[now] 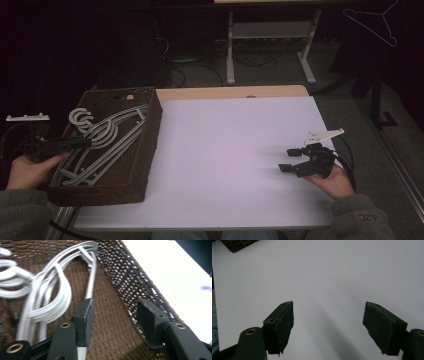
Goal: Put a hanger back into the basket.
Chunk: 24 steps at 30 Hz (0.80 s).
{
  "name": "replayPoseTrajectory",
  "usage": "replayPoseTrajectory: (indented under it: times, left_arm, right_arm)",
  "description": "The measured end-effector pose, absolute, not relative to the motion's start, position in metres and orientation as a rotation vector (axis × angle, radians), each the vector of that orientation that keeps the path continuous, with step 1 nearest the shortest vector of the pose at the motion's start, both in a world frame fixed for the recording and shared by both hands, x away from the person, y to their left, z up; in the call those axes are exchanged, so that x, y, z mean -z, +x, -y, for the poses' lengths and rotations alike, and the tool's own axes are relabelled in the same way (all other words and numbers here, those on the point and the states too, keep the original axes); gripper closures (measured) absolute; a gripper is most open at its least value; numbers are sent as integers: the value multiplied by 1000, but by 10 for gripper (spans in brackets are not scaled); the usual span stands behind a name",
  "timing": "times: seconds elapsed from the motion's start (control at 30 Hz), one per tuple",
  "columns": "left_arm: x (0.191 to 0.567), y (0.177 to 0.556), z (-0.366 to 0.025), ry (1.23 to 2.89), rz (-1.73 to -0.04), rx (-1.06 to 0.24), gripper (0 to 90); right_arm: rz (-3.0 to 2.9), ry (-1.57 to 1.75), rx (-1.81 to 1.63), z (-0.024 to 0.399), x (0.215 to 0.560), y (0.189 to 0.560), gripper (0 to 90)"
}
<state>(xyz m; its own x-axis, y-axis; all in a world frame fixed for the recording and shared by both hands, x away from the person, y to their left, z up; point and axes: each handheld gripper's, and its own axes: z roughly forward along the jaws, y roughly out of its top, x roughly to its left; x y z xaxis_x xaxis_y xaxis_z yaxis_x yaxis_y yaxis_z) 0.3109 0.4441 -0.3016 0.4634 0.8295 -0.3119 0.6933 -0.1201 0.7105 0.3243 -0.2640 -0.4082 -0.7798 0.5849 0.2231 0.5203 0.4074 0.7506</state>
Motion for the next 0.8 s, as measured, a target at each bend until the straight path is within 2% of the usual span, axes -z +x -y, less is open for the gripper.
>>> replayPoseTrajectory:
  times: [0.8]
  left_arm:
    - [299,297,-375,1909,-1095,-159,357]
  right_arm:
    - [-2538,1036,-1332,268,403,316,204]
